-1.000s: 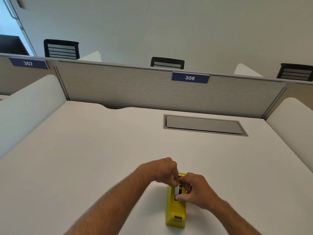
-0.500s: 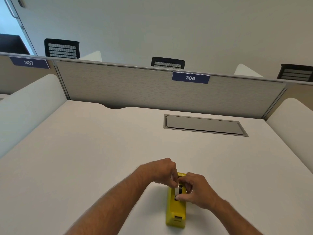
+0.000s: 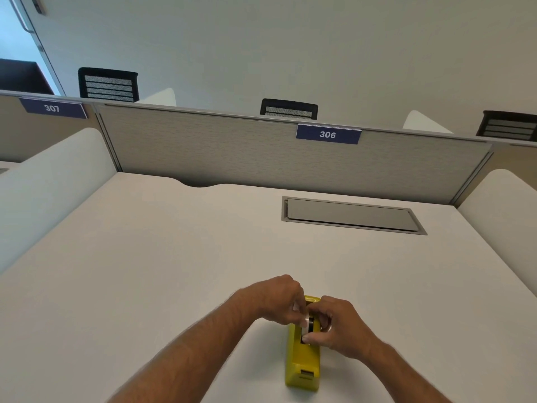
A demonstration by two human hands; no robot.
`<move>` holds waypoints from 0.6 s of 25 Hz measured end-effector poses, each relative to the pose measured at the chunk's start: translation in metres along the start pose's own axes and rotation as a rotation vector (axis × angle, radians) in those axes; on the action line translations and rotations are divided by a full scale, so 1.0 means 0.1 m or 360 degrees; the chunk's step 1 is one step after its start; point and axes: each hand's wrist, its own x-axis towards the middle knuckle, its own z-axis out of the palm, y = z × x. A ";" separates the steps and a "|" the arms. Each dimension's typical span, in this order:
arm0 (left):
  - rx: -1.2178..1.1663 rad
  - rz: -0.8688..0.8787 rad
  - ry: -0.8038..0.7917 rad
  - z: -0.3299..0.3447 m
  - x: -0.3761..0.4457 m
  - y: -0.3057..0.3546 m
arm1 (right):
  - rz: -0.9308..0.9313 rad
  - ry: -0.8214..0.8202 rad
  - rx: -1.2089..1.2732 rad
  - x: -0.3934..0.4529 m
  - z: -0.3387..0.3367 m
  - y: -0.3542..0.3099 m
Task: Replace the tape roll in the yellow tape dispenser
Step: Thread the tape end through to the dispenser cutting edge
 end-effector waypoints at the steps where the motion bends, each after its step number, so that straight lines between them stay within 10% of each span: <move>1: -0.0012 -0.0029 0.0020 0.02 0.00 0.01 | -0.0003 -0.0004 -0.0003 0.00 0.00 0.00; 15: 0.0169 0.0015 0.0047 -0.01 0.01 0.07 | -0.0015 -0.0019 -0.0046 0.00 0.01 0.01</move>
